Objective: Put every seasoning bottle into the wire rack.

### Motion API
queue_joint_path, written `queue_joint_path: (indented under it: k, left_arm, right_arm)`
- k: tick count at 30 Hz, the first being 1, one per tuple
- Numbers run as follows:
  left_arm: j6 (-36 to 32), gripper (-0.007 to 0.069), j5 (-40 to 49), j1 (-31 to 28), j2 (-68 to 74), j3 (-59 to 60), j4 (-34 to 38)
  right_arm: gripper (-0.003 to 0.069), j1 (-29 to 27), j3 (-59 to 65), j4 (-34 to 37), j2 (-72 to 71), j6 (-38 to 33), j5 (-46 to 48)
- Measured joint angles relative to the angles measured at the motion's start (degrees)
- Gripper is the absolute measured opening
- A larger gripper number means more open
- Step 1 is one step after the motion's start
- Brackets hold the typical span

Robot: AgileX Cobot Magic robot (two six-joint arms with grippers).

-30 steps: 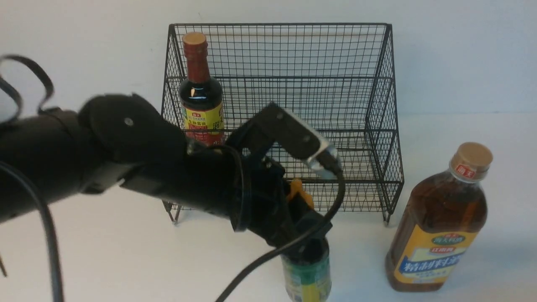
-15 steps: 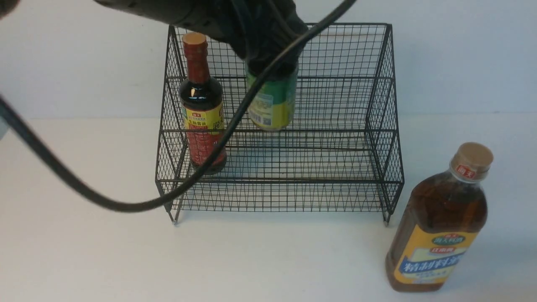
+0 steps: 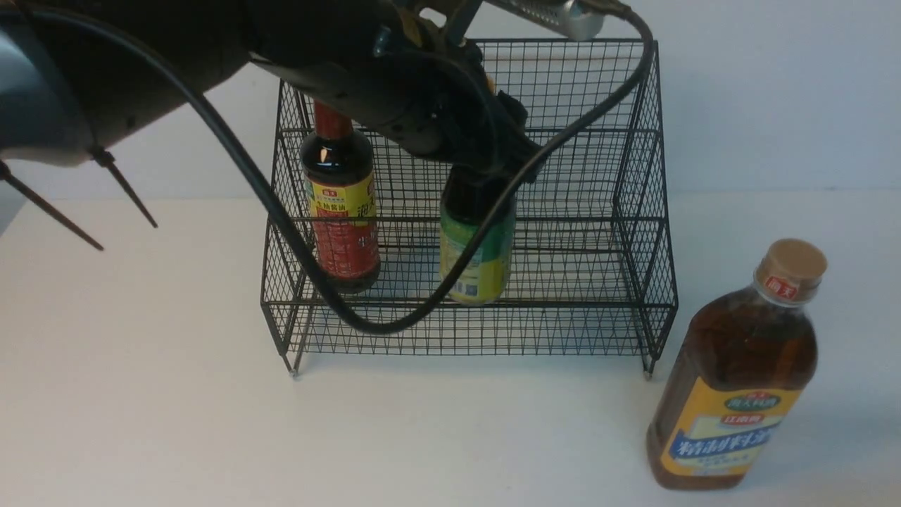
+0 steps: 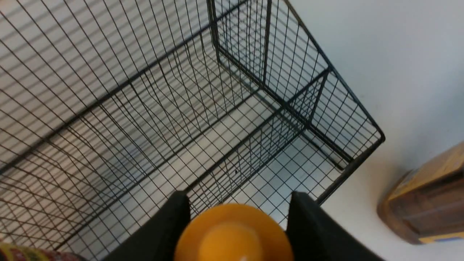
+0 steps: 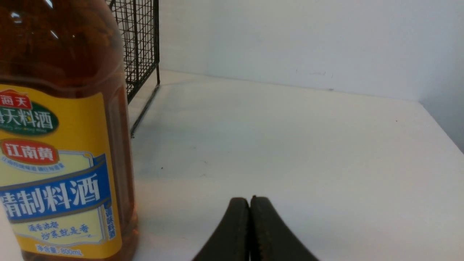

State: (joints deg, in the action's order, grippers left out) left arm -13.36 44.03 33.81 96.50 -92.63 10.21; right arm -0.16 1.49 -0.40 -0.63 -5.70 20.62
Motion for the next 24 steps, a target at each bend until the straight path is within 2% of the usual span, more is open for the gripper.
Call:
queue_joint_path:
  k: [11, 16, 24]
  left_arm:
    - [-0.43, 0.0309, -6.44, 0.0, 6.34, -0.81, -0.06]
    - [-0.57, 0.03, -1.72, 0.0, 9.71, 0.1, -0.27]
    - [-0.61, 0.0289, -1.44, 0.0, 11.1, 0.1, -0.35]
  right_arm:
    - [-0.0015, 0.0, 0.0, 0.0, 0.0, 0.0, 0.0]
    - [-0.0015, 0.0, 0.0, 0.0, 0.0, 0.0, 0.0]
    - [-0.0015, 0.0, 0.0, 0.0, 0.0, 0.0, 0.0]
